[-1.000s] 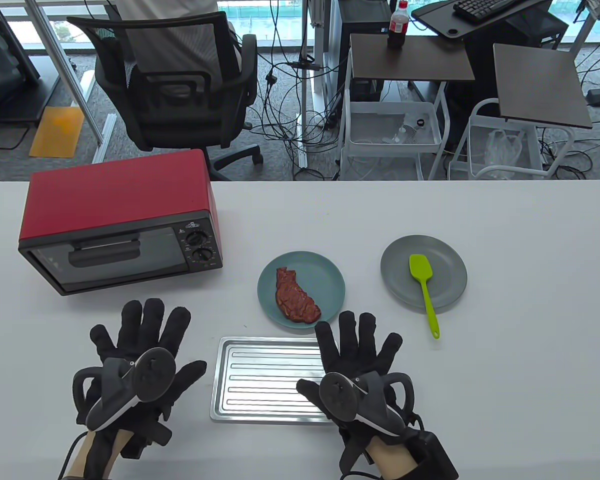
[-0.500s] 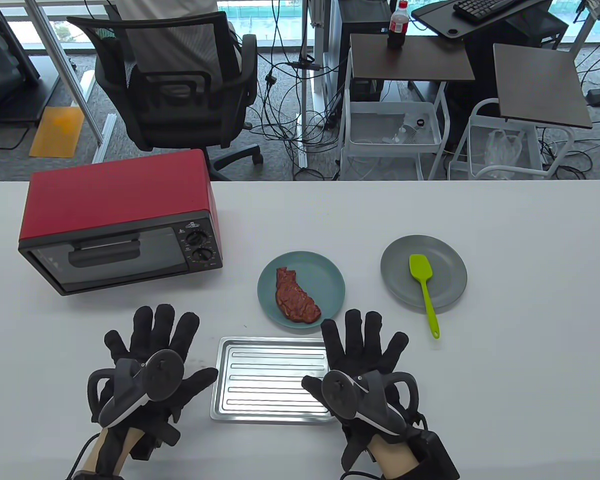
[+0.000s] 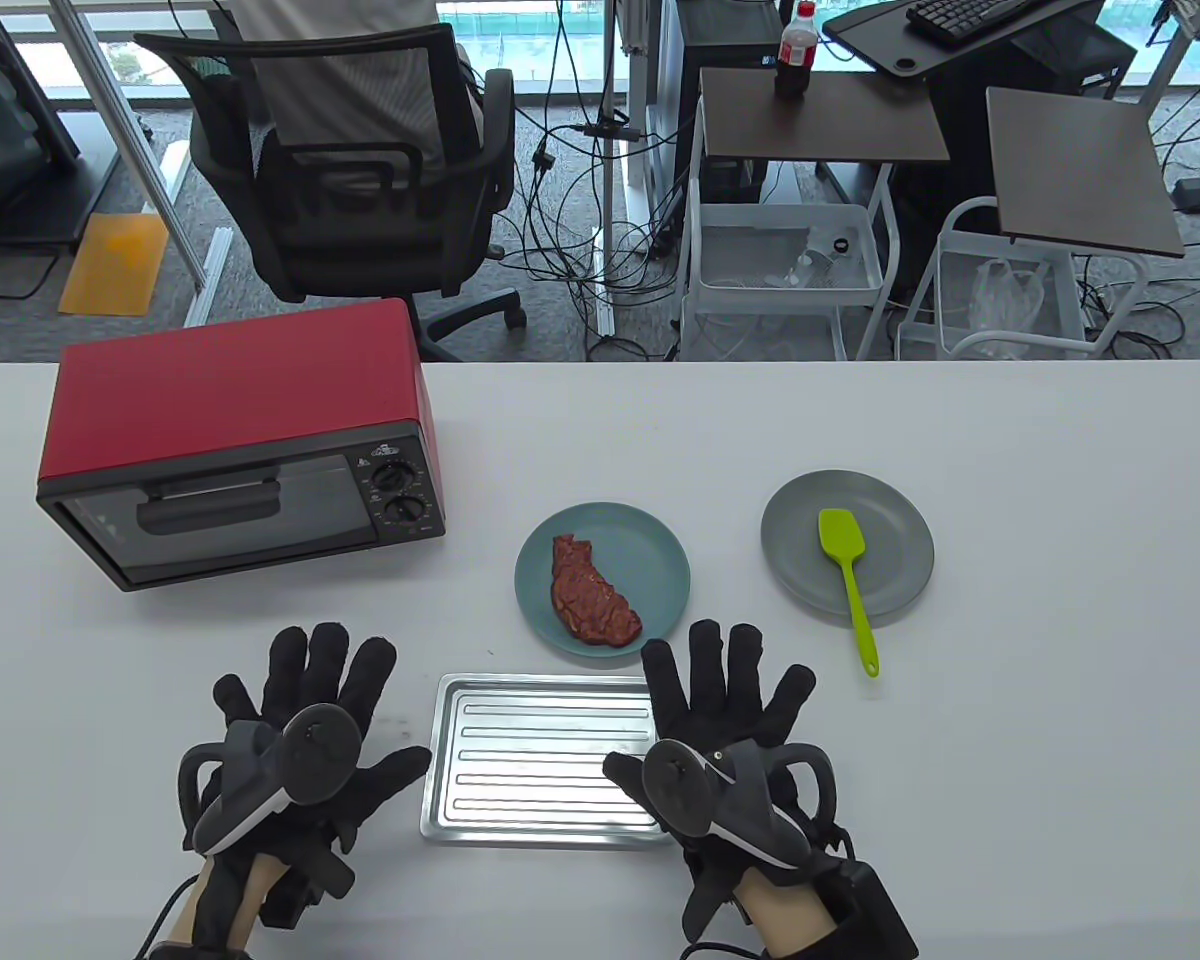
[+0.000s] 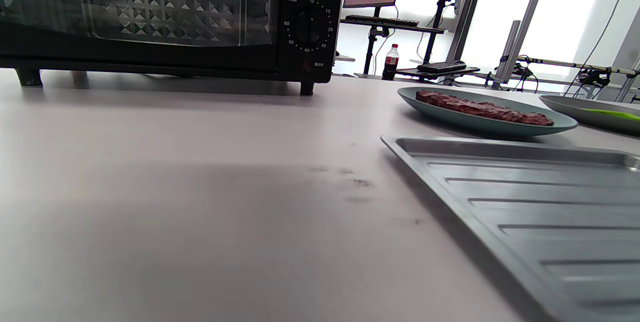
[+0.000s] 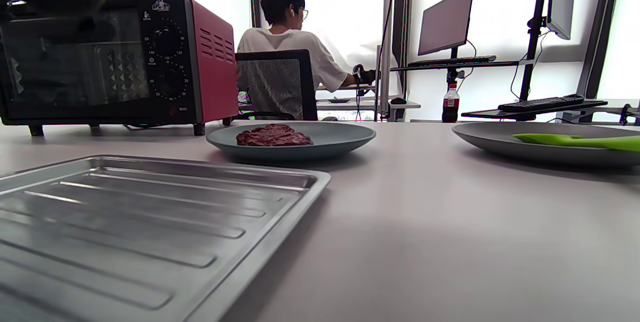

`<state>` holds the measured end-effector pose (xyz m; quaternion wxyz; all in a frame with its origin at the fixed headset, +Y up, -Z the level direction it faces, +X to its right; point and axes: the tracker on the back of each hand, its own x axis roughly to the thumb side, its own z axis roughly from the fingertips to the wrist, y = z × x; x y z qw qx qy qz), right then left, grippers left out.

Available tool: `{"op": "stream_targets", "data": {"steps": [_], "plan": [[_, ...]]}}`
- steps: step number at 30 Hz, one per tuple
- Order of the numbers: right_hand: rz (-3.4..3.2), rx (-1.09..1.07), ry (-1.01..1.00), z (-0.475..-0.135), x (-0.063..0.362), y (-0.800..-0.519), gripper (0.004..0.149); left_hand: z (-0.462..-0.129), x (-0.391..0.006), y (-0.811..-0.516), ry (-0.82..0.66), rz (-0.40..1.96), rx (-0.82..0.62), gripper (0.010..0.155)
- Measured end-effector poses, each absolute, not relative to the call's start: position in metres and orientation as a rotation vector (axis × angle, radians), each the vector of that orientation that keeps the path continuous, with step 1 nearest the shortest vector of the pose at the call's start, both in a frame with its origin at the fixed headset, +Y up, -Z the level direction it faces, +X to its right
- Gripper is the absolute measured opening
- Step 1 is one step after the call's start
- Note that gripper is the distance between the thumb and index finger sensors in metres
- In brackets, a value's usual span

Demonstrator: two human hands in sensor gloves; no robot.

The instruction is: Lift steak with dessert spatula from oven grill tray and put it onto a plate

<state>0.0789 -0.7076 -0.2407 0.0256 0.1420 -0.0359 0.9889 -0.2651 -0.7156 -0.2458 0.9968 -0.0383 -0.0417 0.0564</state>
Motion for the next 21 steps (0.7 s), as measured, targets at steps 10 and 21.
{"op": "stream_targets", "data": {"steps": [10,21], "plan": [[3.055,0.457,-0.087,-0.2414,0.0775,-0.708,0.099,-0.2484,-0.2608,-0.7225,-0.092,0.113,-0.135,0.097],[3.058,0.455,-0.078,-0.2411,0.0765,-0.7086,0.099,-0.2487,-0.2591,-0.7238,-0.094,0.108,-0.152,0.097]]}}
